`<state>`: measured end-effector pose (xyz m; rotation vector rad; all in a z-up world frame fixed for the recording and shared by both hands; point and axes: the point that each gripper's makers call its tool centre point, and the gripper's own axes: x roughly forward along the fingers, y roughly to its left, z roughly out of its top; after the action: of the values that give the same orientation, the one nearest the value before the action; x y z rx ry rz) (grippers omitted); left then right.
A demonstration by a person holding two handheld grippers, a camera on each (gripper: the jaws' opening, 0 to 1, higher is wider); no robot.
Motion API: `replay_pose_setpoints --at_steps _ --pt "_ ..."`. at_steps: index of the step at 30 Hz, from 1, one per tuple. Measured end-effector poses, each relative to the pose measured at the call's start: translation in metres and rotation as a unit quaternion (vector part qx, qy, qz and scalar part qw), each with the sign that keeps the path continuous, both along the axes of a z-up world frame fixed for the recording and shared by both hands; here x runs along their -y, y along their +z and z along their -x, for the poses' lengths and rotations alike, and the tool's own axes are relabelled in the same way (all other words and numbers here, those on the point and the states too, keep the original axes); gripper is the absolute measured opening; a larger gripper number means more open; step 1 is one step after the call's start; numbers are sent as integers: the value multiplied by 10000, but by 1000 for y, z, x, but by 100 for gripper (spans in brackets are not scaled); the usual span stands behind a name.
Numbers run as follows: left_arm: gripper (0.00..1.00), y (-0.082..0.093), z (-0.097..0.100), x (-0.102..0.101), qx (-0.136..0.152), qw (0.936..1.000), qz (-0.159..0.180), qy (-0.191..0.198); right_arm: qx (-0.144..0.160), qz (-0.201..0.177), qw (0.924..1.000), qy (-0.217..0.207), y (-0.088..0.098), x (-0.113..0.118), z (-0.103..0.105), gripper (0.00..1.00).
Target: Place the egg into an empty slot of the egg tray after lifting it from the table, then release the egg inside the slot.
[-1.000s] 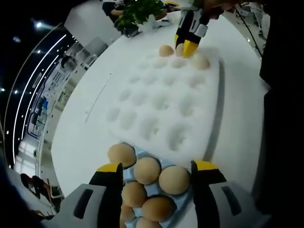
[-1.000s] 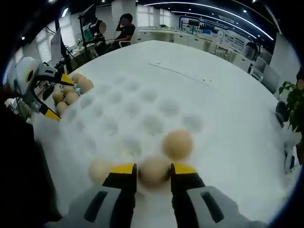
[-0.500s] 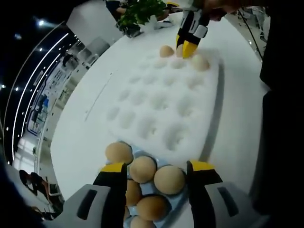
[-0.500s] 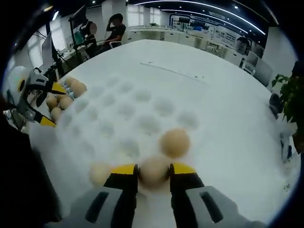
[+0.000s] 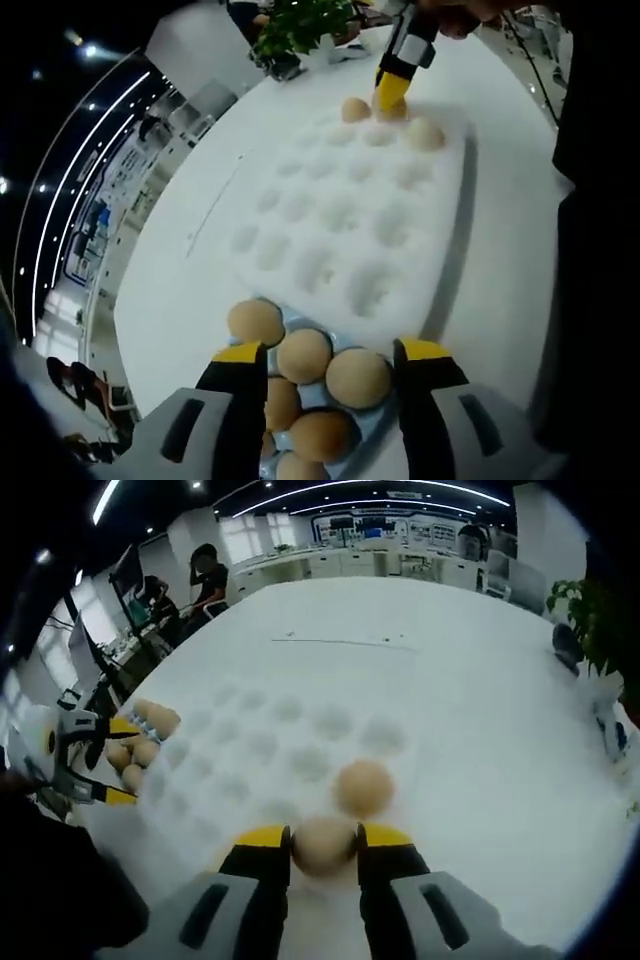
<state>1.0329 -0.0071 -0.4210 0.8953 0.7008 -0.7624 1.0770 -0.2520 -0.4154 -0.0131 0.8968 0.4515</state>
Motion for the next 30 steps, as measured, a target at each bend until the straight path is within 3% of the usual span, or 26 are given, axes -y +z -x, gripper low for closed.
replay_pose_setpoints --at_steps 5,8,10,12,13,15,20,23,30 --pt "66 7 -6 -3 184 9998 2 33 -18 -300 9995 -43 8 -12 -2 27" --pt "73 11 -10 -1 293 9995 66 -18 -170 -781 9967 -119 11 -30 0 27" --pt "75 11 -8 6 196 9992 359 5 -177 -766 9969 -69 11 -36 0 27" --pt "83 14 -7 22 205 9958 891 10 -195 -755 9969 46 10 -47 2 27" --pt "85 14 -5 25 193 9953 954 -9 -200 -768 9968 53 9 -48 2 27" --pt "82 13 -1 29 179 9959 884 -31 -289 -942 9951 108 10 -59 4 27" --pt "74 15 4 50 208 9928 1146 -268 -372 -1108 9928 251 11 -80 9 27" --pt "64 16 3 56 177 9913 1260 -327 -457 -1280 9903 293 11 -91 12 27" --pt "62 21 0 61 218 9884 1475 -271 -690 -1734 9821 267 13 -112 21 27"
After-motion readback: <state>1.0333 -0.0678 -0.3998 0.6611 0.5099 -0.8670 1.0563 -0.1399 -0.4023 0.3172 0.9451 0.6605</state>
